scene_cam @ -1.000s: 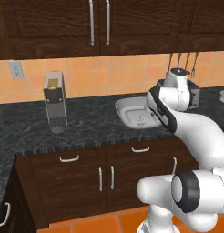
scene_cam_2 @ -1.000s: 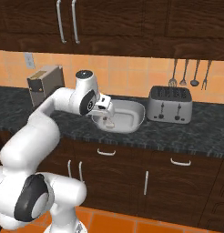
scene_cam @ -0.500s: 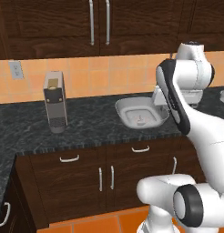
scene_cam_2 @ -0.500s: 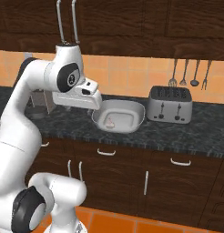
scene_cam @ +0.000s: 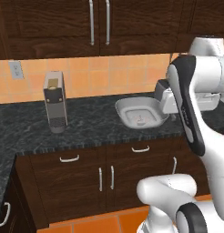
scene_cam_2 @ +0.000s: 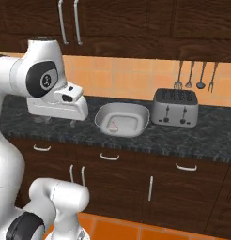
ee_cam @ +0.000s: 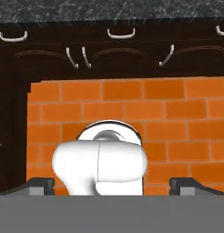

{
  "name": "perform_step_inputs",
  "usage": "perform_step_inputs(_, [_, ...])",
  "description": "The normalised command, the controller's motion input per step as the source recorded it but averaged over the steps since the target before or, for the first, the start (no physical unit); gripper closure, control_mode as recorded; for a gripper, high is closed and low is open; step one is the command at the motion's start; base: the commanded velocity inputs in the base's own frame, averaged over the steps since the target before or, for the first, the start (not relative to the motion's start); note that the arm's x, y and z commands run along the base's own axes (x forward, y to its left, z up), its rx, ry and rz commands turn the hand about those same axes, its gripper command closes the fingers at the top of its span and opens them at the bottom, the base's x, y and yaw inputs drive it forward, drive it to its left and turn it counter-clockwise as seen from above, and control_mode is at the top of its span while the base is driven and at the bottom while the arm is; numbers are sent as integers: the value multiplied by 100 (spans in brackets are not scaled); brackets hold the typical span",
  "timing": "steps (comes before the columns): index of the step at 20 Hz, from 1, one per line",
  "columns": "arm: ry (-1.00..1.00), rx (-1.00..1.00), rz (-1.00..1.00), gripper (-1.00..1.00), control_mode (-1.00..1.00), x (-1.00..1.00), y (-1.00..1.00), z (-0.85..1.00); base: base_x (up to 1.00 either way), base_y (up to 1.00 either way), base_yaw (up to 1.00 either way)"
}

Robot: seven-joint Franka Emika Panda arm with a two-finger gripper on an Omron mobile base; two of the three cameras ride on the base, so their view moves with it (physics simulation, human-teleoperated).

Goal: Place one garlic and one steak in each tupperware on the nearby counter, to pack two identical lunches.

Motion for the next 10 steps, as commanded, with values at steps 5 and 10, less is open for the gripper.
perform_step_inputs(5, [-8,-1,1,-100,-100,-71,0,0,0,0,0])
perform_step_inputs(10, [-37,-12,0,-100,-100,-28,0,-2,0,0,0])
